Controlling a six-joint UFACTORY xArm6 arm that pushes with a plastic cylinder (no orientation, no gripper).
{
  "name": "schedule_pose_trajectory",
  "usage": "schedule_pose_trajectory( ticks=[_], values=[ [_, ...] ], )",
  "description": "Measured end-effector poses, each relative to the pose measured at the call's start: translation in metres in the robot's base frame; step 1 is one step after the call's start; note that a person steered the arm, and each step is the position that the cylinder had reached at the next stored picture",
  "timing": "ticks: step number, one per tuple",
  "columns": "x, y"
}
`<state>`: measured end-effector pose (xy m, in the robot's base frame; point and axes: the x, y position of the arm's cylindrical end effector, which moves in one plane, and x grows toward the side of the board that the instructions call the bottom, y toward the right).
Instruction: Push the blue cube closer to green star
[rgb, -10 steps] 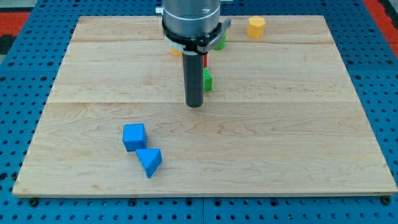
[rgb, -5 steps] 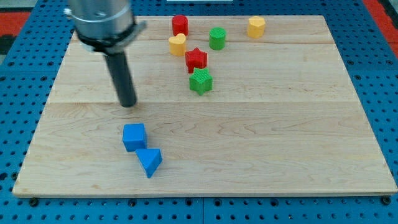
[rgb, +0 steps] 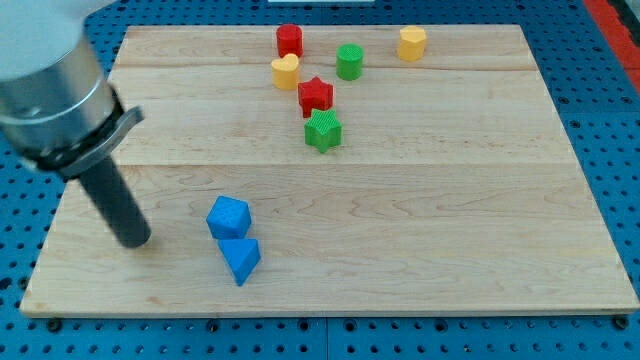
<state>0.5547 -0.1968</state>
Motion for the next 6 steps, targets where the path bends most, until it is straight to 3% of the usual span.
schedule_pose_trajectory(
  ticks=[4,5,6],
  values=[
    [-0.016,0.122],
    [-0.051,0.143],
    [-0.054,0.126]
  ],
)
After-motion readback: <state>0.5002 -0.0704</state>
